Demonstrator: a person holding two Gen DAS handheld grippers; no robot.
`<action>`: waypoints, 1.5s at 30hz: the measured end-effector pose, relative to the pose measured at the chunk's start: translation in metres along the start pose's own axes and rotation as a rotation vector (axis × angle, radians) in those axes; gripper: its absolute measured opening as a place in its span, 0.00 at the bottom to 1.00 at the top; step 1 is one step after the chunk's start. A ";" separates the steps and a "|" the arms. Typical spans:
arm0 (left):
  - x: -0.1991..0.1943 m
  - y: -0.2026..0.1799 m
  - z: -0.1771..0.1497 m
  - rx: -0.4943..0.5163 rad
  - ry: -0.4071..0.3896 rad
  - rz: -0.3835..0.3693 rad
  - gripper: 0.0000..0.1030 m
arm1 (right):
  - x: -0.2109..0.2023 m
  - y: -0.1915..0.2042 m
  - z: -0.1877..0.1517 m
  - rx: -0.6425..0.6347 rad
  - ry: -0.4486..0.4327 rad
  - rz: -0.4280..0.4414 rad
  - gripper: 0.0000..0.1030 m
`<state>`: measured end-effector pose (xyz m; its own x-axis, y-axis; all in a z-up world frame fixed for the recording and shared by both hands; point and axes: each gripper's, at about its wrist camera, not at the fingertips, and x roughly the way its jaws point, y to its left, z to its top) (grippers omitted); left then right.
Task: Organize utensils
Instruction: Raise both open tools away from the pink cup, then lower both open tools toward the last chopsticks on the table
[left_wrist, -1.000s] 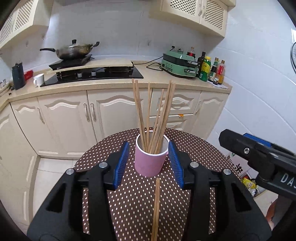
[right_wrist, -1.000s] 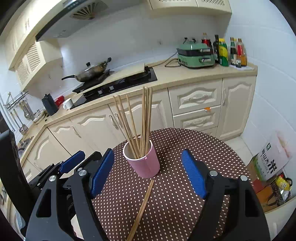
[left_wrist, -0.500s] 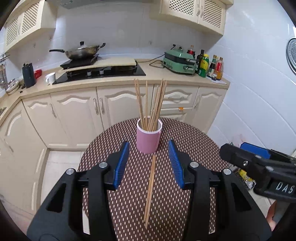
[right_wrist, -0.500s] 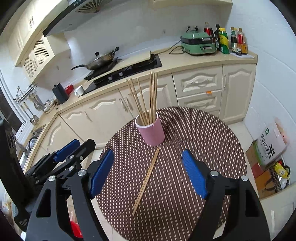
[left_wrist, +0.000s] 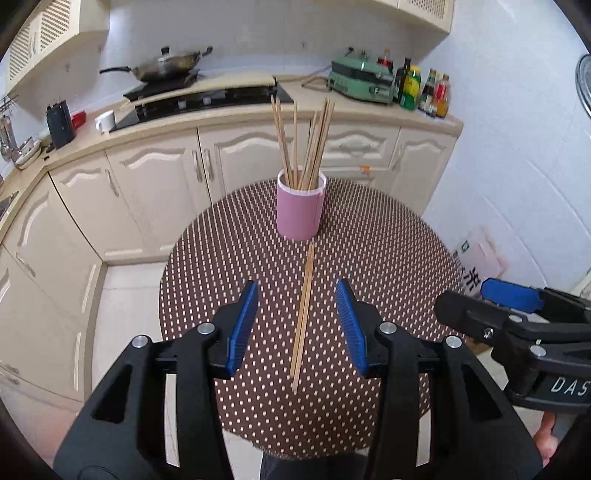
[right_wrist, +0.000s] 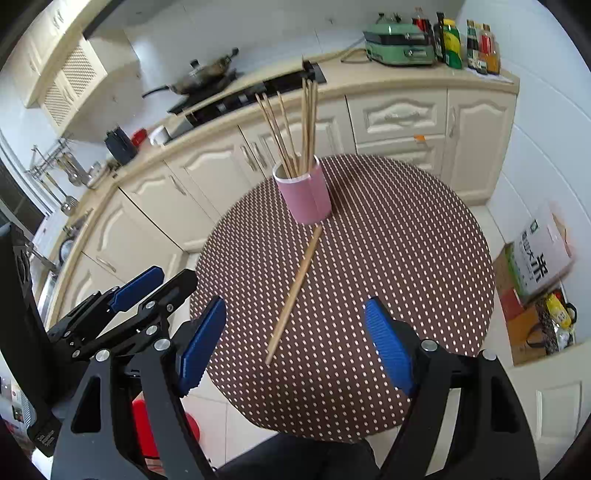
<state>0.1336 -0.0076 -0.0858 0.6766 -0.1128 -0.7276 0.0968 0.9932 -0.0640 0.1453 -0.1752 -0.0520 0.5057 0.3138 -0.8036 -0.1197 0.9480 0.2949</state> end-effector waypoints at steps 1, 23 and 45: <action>0.004 0.000 -0.004 0.003 0.015 0.002 0.43 | 0.003 -0.001 -0.001 0.002 0.013 -0.004 0.72; 0.128 0.030 -0.035 0.023 0.256 -0.068 0.43 | 0.128 -0.020 -0.012 0.122 0.202 -0.116 0.72; 0.247 0.069 0.009 0.097 0.399 -0.117 0.43 | 0.253 -0.009 0.053 0.187 0.348 -0.277 0.72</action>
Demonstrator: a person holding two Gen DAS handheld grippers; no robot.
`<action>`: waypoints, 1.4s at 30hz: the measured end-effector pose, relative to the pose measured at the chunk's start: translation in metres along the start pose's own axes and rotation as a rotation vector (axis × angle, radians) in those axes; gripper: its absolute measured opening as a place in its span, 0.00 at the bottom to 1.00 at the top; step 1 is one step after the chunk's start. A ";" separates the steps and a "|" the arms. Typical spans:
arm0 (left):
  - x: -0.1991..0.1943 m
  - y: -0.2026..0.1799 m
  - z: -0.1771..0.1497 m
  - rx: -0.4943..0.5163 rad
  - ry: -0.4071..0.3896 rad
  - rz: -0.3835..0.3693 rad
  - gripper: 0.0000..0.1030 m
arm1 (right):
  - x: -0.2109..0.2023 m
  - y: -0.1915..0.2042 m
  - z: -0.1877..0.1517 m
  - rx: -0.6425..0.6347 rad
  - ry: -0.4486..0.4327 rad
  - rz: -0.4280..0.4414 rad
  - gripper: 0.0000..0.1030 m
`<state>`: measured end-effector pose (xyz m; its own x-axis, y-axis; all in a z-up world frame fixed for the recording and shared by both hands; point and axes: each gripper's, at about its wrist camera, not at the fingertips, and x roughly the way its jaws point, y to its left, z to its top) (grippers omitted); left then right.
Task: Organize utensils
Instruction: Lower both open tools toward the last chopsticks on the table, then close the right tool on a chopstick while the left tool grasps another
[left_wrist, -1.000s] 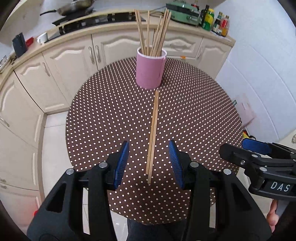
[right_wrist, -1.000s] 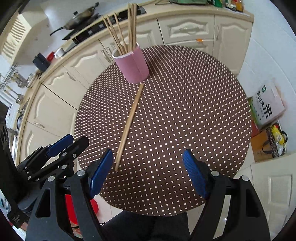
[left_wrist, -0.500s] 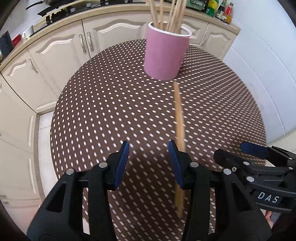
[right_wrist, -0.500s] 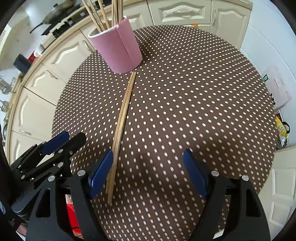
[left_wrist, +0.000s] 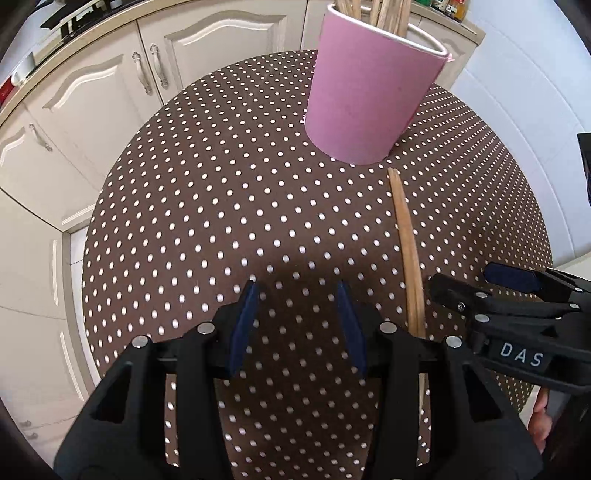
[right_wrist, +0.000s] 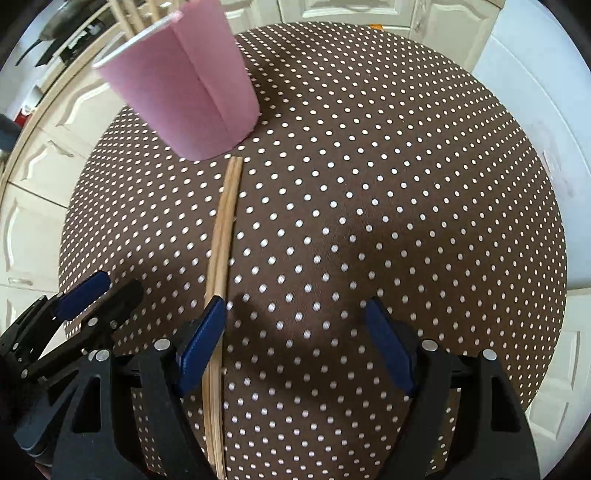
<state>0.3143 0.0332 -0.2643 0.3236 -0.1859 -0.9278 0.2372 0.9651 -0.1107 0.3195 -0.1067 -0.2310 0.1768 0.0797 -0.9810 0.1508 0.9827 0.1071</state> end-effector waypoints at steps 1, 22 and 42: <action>0.002 0.001 0.003 0.000 0.004 -0.003 0.43 | 0.001 0.003 0.003 -0.013 -0.001 -0.014 0.72; 0.022 0.035 0.045 -0.035 0.034 0.003 0.43 | 0.022 0.071 0.033 -0.114 0.013 -0.109 0.70; 0.023 -0.030 0.041 0.037 0.042 -0.065 0.54 | 0.019 0.000 0.053 0.037 0.096 0.134 0.04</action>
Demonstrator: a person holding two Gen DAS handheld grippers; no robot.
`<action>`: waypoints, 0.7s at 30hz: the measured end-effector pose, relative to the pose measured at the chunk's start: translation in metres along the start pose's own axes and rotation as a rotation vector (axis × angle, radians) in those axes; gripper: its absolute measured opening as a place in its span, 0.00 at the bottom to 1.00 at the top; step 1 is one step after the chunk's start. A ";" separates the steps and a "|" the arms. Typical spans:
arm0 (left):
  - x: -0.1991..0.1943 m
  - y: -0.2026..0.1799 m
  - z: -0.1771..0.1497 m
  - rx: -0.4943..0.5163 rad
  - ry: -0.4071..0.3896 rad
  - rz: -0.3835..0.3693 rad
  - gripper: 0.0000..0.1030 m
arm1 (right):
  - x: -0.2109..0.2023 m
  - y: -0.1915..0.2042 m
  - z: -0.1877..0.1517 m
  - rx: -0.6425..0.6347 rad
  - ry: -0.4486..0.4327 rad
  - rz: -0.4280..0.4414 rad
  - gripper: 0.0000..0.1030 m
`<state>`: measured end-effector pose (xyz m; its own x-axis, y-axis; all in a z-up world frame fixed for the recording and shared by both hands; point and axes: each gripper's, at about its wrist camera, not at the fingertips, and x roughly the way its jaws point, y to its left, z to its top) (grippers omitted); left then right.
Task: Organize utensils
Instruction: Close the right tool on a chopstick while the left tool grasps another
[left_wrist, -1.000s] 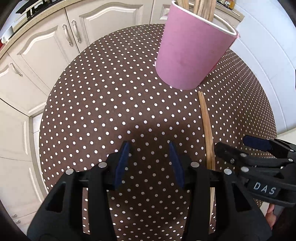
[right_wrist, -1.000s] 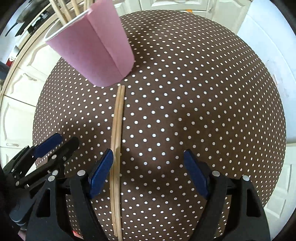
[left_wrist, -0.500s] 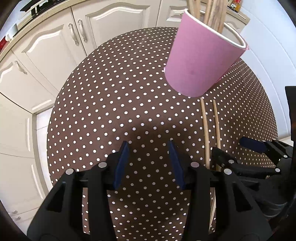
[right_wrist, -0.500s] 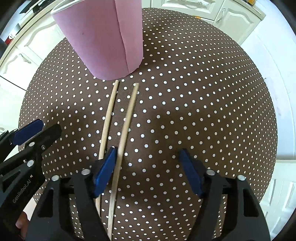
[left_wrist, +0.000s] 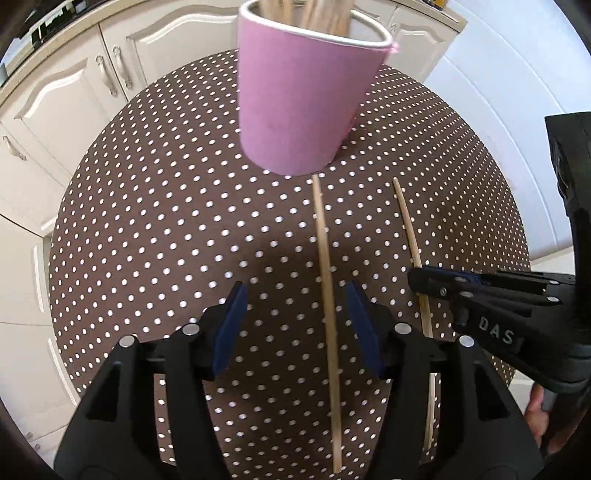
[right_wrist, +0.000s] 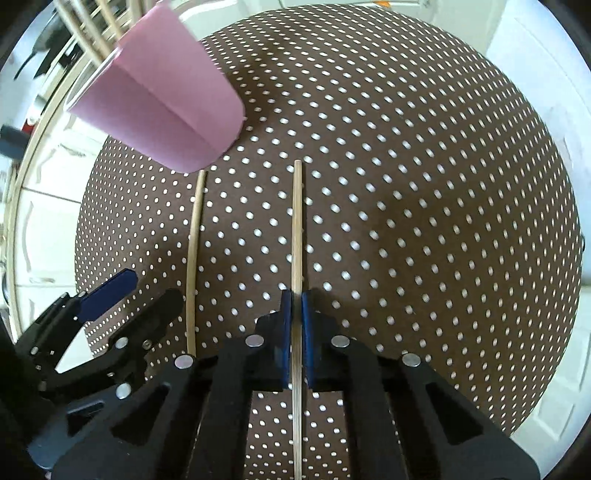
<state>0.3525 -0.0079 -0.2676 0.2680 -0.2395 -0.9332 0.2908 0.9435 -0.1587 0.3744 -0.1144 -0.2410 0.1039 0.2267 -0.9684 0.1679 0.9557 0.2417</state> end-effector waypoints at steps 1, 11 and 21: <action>0.003 -0.003 0.000 0.001 0.007 0.005 0.54 | -0.001 -0.003 0.000 0.004 0.001 0.006 0.04; 0.021 -0.034 0.011 -0.013 0.028 0.151 0.09 | -0.009 -0.027 -0.008 -0.003 0.018 0.047 0.04; 0.014 -0.012 0.009 -0.122 0.040 0.142 0.06 | -0.029 -0.056 -0.007 0.032 0.018 0.084 0.05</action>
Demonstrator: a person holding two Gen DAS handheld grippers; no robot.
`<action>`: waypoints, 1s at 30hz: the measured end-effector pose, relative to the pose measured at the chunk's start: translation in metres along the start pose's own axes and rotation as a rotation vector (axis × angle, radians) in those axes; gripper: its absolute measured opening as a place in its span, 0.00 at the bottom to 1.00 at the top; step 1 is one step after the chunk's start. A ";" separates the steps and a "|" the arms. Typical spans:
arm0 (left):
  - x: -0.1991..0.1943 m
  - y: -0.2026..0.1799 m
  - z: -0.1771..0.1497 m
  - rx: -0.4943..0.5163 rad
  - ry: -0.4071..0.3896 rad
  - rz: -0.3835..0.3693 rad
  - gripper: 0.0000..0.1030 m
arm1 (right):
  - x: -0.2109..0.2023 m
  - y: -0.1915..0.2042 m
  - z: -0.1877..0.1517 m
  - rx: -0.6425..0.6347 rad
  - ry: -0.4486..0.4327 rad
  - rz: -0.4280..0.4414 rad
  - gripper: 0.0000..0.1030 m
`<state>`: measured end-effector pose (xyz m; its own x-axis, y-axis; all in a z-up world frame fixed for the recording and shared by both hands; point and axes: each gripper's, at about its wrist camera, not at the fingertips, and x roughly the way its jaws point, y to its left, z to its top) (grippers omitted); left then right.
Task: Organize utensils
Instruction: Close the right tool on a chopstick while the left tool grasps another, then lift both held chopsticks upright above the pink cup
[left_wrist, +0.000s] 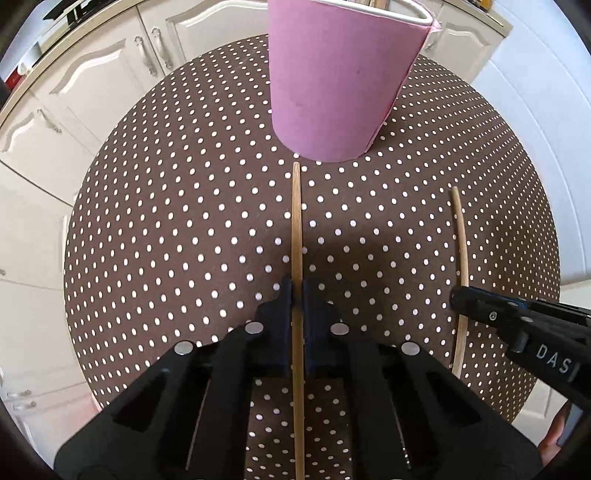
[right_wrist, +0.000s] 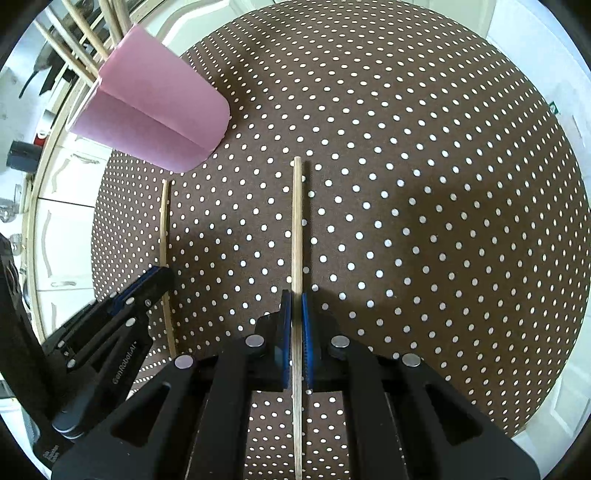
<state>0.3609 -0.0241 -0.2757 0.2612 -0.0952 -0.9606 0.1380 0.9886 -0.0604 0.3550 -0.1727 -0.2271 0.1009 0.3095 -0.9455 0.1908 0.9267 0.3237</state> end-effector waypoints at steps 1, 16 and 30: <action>-0.001 0.003 -0.003 -0.006 0.001 -0.003 0.06 | -0.001 -0.003 -0.001 -0.001 -0.001 -0.001 0.05; -0.049 -0.032 -0.086 0.022 -0.076 0.014 0.06 | -0.061 -0.041 -0.057 -0.034 -0.065 0.024 0.04; -0.121 -0.067 -0.153 -0.035 -0.178 -0.008 0.06 | -0.133 -0.092 -0.154 -0.086 -0.161 0.044 0.04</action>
<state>0.1738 -0.0605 -0.1974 0.4259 -0.1188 -0.8970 0.1083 0.9909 -0.0798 0.1740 -0.2667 -0.1369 0.2641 0.3182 -0.9105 0.0992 0.9300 0.3539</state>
